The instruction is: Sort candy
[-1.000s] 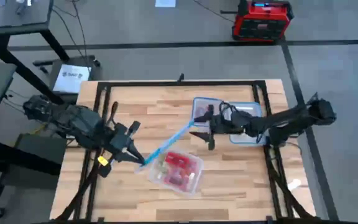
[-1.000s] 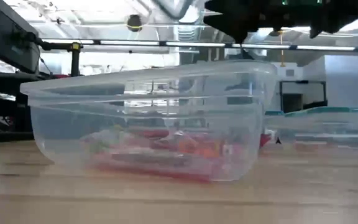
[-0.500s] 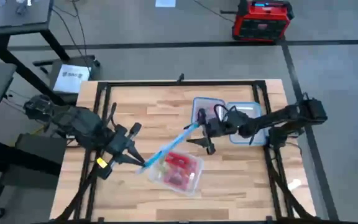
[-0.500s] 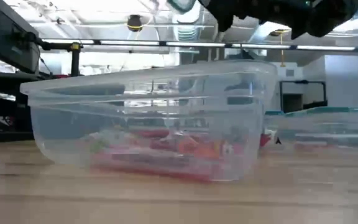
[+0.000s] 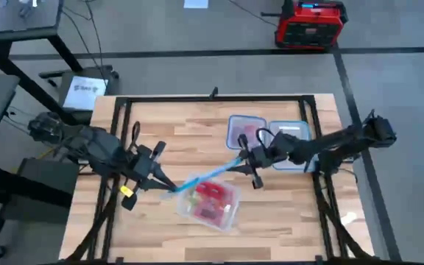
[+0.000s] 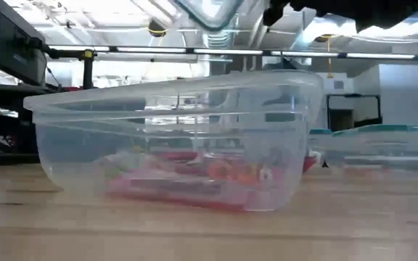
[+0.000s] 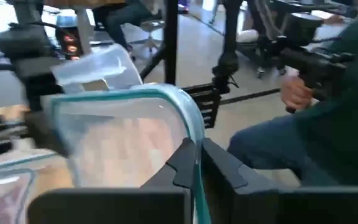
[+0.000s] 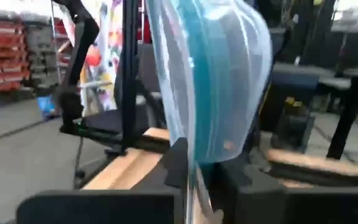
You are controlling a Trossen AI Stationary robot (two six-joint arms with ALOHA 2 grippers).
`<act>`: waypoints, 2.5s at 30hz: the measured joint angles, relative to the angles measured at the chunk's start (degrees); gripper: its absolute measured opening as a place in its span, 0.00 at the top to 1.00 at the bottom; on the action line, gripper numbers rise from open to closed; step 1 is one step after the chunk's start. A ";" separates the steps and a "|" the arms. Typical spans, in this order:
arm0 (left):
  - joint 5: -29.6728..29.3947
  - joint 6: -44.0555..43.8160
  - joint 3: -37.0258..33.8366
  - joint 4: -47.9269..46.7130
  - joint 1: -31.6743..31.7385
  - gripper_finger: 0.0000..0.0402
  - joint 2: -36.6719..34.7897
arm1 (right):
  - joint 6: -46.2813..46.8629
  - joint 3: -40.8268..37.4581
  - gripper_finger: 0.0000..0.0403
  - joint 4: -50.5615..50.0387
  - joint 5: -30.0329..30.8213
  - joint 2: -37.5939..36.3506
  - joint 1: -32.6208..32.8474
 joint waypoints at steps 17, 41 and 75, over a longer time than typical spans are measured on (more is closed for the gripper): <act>-5.45 -7.08 0.02 -17.64 2.27 0.83 0.37 | 12.46 -0.02 0.96 -19.51 5.79 -10.46 4.09; -12.61 -18.85 0.00 -36.62 4.70 0.72 -0.32 | 12.77 0.00 0.96 -28.43 8.98 -17.40 4.15; -18.93 -19.11 -11.02 -10.33 -1.64 0.99 3.05 | 9.72 0.04 0.87 -27.79 7.90 -17.27 3.75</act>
